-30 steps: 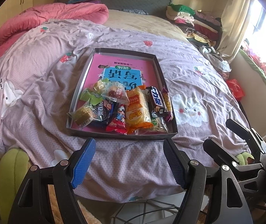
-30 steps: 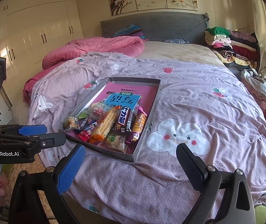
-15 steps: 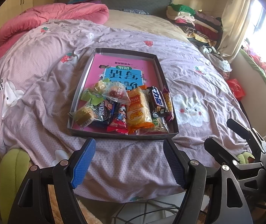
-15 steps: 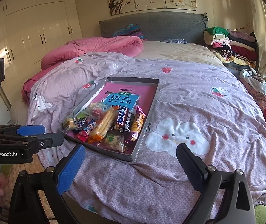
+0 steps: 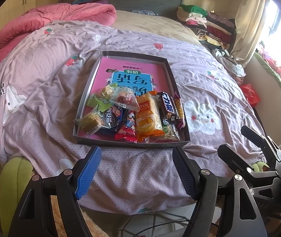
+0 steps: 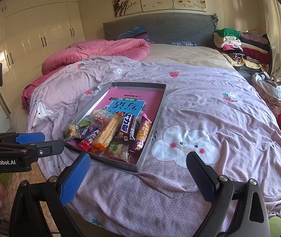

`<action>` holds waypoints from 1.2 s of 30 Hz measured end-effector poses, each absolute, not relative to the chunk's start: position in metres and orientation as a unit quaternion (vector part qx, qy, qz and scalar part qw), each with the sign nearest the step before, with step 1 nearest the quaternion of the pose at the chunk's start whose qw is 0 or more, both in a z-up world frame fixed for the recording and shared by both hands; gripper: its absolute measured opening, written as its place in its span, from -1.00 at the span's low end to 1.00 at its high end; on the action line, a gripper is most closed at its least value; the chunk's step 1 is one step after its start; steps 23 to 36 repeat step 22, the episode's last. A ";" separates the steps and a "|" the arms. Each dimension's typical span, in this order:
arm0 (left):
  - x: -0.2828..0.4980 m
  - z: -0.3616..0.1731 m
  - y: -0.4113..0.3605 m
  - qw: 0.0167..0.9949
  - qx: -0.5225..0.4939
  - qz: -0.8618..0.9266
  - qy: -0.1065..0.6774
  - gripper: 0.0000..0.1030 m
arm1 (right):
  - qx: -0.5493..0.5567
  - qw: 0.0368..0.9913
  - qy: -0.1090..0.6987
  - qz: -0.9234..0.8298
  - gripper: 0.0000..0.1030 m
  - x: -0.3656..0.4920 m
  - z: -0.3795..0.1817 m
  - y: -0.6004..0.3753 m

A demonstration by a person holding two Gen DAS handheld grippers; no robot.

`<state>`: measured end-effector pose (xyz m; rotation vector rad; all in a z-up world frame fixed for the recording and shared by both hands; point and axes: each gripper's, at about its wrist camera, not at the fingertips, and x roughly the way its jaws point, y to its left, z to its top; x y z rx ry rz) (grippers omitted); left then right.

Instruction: Organize snacks

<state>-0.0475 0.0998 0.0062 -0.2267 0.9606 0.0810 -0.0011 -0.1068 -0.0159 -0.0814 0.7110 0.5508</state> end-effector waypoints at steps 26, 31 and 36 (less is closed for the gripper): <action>-0.020 -0.015 0.150 0.870 -0.157 0.072 0.462 0.48 | 0.004 0.920 0.349 0.180 0.91 0.046 -0.025 -0.155; -0.020 -0.015 0.150 0.870 -0.157 0.072 0.462 0.48 | 0.004 0.920 0.349 0.180 0.91 0.046 -0.025 -0.155; -0.020 -0.015 0.150 0.870 -0.157 0.072 0.462 0.48 | 0.004 0.920 0.349 0.180 0.91 0.046 -0.025 -0.155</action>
